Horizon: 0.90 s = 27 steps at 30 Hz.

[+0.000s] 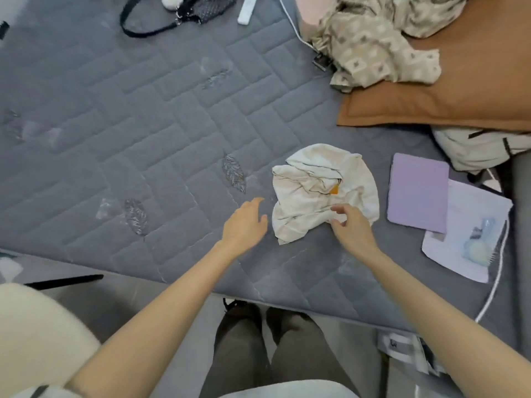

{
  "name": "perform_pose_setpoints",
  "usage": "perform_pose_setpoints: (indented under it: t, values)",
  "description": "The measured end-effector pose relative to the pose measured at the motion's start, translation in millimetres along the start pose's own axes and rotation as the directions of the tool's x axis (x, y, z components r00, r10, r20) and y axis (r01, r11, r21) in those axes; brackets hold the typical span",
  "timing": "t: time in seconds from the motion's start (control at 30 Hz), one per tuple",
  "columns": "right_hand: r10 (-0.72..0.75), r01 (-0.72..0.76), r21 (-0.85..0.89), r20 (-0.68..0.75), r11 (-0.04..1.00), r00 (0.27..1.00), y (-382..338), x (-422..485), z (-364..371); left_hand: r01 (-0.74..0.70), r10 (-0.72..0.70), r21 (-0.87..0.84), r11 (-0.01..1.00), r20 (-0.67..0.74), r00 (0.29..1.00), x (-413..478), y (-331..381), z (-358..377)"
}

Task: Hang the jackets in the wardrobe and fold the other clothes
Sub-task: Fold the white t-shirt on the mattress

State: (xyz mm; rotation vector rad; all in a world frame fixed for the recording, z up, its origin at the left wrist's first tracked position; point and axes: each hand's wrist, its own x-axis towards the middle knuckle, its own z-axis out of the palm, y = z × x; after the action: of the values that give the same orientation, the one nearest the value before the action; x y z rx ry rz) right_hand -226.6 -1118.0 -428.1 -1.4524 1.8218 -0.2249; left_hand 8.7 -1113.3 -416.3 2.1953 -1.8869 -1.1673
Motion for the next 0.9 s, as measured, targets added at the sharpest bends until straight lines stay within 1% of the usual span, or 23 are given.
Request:
perform_pose_setpoints:
  t: [0.1,0.2,0.27,0.37,0.5,0.6,0.67,0.73,0.77,0.83,0.9]
  values:
    - [0.112,-0.110,0.058,-0.026,0.992,0.993,22.0,21.8,2.4,-0.002,0.003,-0.017,1.000,0.072,0.997,32.9,7.1,24.1]
    - [0.176,-0.171,0.115,-0.029,0.979,0.984,37.7,54.0,6.6,-0.010,0.015,-0.038,0.999,0.113,0.994,69.7,11.5,49.6]
    - [0.180,-0.174,0.144,-0.030,0.974,0.983,45.8,79.9,9.2,-0.007,0.014,-0.051,0.999,0.138,0.990,95.0,14.3,65.2]
    - [0.135,-0.129,0.132,-0.037,0.983,0.990,55.3,122.7,12.8,-0.027,0.036,-0.068,0.997,0.138,0.990,132.0,19.4,86.8]
    - [0.063,-0.062,0.046,-0.036,0.997,0.997,66.2,176.4,20.0,-0.152,0.157,-0.072,0.986,0.064,0.986,182.3,28.1,113.6]
    - [-0.024,0.024,-0.008,-0.004,1.000,1.000,72.8,209.1,27.3,-0.202,0.205,-0.080,0.976,0.030,0.978,217.8,35.4,135.1]
    - [-0.068,0.071,-0.097,0.041,0.993,0.997,75.4,225.6,33.5,-0.212,0.214,-0.035,0.977,0.032,0.976,238.7,40.2,147.9]
    - [-0.077,0.095,-0.221,0.091,0.971,0.993,79.3,235.5,41.5,-0.200,0.198,0.061,0.978,0.035,0.980,253.6,42.4,157.5]
    - [-0.068,0.092,-0.255,0.103,0.963,0.992,81.0,238.1,44.6,-0.203,0.202,0.105,0.973,0.027,0.979,258.4,42.5,160.5]
    - [-0.046,0.063,-0.265,0.071,0.962,0.996,82.0,240.9,47.5,-0.225,0.228,0.134,0.965,-0.001,0.974,261.1,41.4,162.3]
    - [-0.050,0.051,-0.283,0.013,0.958,0.999,80.3,242.0,47.5,-0.237,0.244,0.116,0.964,-0.047,0.969,256.5,38.6,160.3]
